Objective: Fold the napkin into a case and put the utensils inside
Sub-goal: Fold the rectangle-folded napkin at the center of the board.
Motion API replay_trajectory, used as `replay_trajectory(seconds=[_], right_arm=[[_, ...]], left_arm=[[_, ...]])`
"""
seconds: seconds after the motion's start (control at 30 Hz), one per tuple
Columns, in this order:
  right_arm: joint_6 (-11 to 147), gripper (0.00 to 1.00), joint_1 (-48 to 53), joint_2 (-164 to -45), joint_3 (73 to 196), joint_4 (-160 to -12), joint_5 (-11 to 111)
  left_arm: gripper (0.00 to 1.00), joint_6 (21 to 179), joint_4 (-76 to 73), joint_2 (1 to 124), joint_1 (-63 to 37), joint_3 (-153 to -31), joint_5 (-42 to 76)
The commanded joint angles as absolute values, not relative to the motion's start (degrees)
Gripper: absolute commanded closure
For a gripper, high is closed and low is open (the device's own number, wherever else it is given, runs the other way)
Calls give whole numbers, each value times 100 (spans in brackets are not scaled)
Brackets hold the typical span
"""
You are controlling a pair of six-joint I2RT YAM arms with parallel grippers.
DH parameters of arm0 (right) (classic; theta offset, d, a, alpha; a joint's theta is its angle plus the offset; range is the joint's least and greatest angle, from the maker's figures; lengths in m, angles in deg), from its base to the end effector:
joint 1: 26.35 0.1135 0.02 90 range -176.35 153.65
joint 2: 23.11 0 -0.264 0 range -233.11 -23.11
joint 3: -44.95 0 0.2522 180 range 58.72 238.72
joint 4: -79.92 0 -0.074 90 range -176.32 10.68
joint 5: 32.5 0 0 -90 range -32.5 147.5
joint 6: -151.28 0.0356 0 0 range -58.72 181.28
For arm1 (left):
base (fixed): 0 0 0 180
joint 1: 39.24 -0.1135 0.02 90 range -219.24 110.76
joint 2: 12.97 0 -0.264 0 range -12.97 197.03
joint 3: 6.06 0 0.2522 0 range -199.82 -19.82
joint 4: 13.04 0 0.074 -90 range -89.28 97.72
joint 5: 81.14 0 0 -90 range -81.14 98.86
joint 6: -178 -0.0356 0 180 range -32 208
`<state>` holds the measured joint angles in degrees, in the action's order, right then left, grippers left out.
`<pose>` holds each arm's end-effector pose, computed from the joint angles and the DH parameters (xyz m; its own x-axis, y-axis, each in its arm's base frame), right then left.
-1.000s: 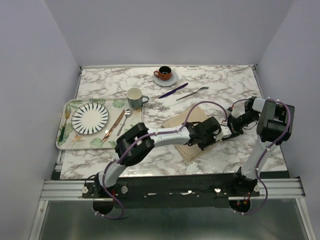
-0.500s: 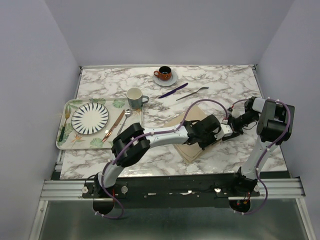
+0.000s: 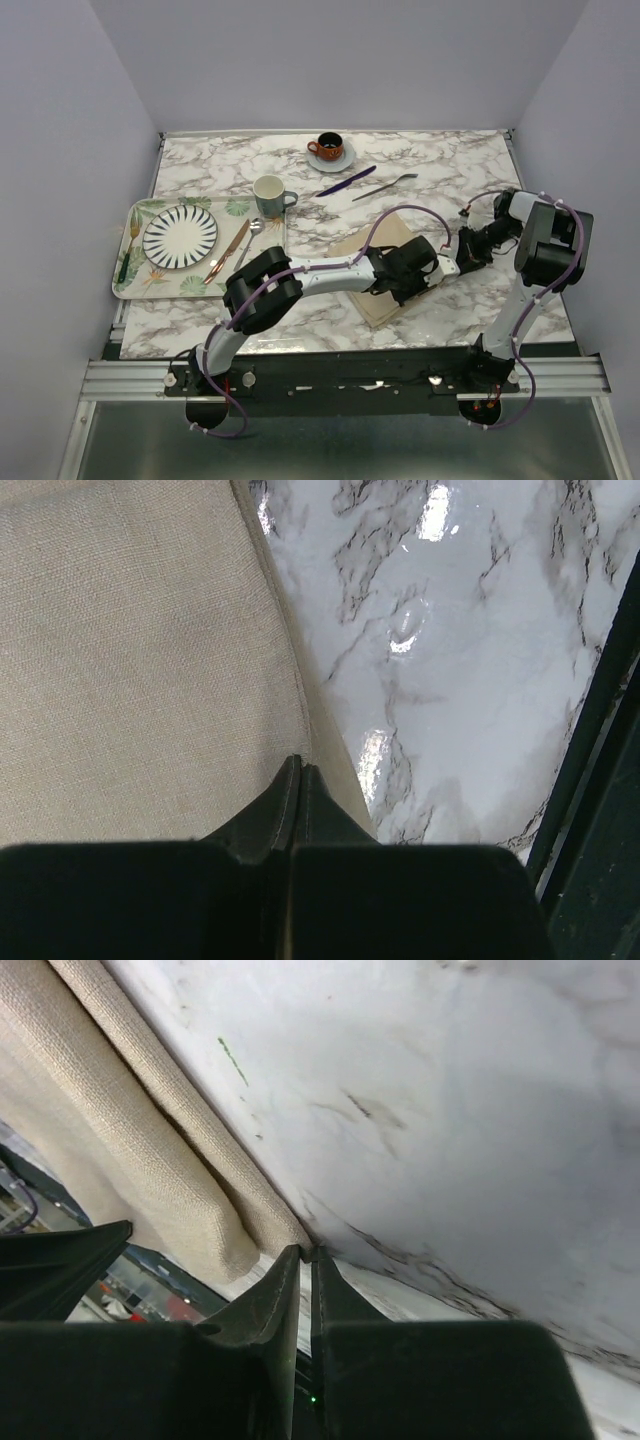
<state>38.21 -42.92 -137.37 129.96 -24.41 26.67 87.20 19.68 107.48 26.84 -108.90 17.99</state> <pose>0.3134 -0.0742 0.1299 -0.9976 -0.0542 0.0428 -0.0213 0.8306 0.5565 0.1829 -0.4263 0.1808 -0.2989 0.7079 -0.6400 0.9479 0.2979 -0.1132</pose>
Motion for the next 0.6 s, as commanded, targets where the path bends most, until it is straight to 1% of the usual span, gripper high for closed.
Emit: replay_trajectory(seconds=[0.0, 0.13, 0.2, 0.33, 0.57], right_arm=[[3650, 85, -4366, -13745, 13237, -2550, 2990], [3702, 85, -4366, -13816, 13149, -2664, 2955], [3711, 89, -4366, -13842, 13079, -2734, 2972], [3720, 93, -4366, -13851, 12947, -2778, 2920], [3720, 96, -4366, -13842, 12912, -2796, 2920]], left_arm=[[100, 8756, 1865, 10780, 2676, -10912, 1994], [100, 8774, 1856, 10701, 2668, -10982, 2029], [100, 8773, 1865, 10657, 2659, -11017, 2046], [100, 8966, 1839, 10586, 2668, -11123, 2090], [100, 9081, 1953, 10735, 2659, -11544, 2213]])
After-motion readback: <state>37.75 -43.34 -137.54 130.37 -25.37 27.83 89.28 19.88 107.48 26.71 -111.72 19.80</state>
